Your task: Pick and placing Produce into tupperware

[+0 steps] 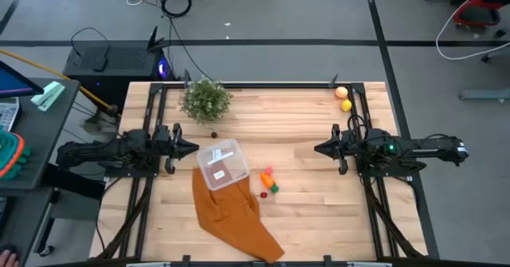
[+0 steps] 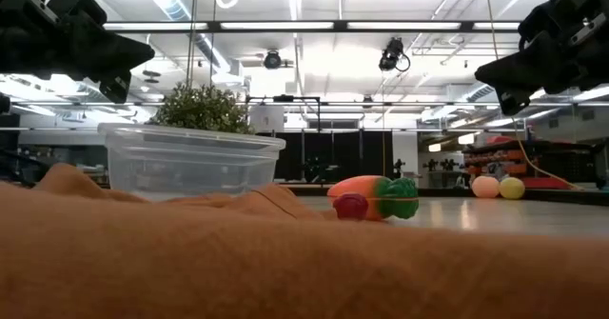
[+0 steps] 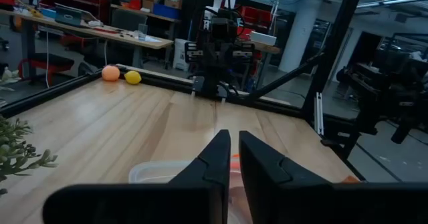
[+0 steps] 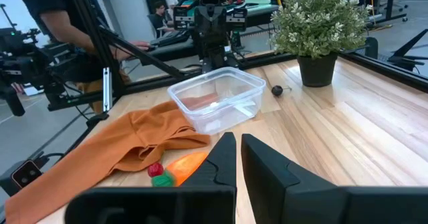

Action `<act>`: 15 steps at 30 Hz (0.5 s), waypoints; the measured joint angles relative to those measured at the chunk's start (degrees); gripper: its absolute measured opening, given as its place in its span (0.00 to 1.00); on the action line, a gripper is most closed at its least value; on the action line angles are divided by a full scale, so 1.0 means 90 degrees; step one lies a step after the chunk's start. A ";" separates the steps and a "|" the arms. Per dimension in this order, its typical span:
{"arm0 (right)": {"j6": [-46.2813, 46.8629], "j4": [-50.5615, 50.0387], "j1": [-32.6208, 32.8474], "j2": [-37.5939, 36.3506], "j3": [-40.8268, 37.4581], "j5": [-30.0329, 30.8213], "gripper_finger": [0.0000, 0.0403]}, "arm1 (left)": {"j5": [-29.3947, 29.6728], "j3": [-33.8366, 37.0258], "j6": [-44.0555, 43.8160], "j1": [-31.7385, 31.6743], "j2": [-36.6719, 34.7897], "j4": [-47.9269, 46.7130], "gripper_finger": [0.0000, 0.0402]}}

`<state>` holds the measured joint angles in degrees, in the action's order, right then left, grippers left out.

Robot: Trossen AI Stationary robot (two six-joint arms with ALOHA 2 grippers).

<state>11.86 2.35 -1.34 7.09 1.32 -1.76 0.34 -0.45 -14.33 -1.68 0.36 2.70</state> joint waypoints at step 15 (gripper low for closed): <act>0.0002 -0.0001 -0.0001 0.0002 0.0000 -0.0002 0.00 | 0.0000 0.0000 0.0000 0.0000 0.0000 0.0000 0.09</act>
<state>11.87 2.34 -1.35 7.11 1.32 -1.78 0.34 -0.45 -14.33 -1.68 0.36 2.70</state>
